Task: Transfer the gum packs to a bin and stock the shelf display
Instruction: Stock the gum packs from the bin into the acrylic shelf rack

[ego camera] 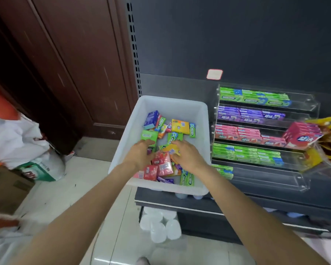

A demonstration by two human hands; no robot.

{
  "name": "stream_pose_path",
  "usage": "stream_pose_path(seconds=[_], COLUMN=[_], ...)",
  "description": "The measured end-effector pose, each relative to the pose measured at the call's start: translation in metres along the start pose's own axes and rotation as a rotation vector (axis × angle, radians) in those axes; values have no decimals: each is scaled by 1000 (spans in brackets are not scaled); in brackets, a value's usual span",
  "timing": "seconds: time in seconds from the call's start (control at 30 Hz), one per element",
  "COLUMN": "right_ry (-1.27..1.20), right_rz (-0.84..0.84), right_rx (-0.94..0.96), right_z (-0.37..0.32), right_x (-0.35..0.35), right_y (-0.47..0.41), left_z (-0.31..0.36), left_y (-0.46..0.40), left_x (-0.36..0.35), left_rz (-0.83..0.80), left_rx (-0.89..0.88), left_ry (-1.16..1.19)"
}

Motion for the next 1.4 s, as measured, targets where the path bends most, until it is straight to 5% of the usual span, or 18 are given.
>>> stream_pose_path(seconds=[0.2,0.43,0.77,1.0,1.2,1.4], right_ry=[70,141,134,162,132,118], right_rz=[-60,-69,-112,-65,-90,-132], right_rx=[-146,-180,-178,-172,-181,-188], right_z=[12,25,27,27,28,28], right_x=[-26,-27,-27,-30,-27,-17], right_y=[-15,-29,-37,-36,-35,-31], left_z=[-16,-19,-26,-22,-24,-16], left_y=[-28,-46,-52,-56,-49,-52], left_x=[-22,-32,-10,-16,-34,-35], left_rz=[-176,-119,103,174,-46,-42], left_rx=[-169,-261,-46,-267,-444,-442], left_ry=[-98,-263,136,-300,-351,-436])
Point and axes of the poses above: each hand's wrist, its own y-axis away from the middle knuckle, its own x-axis out of the back of the hand, z = x × y, the point moved 1 cm from there along -y, towards the middle knuckle, and after that the axes turned 13 degrees about -y, right-handed, at the moved point
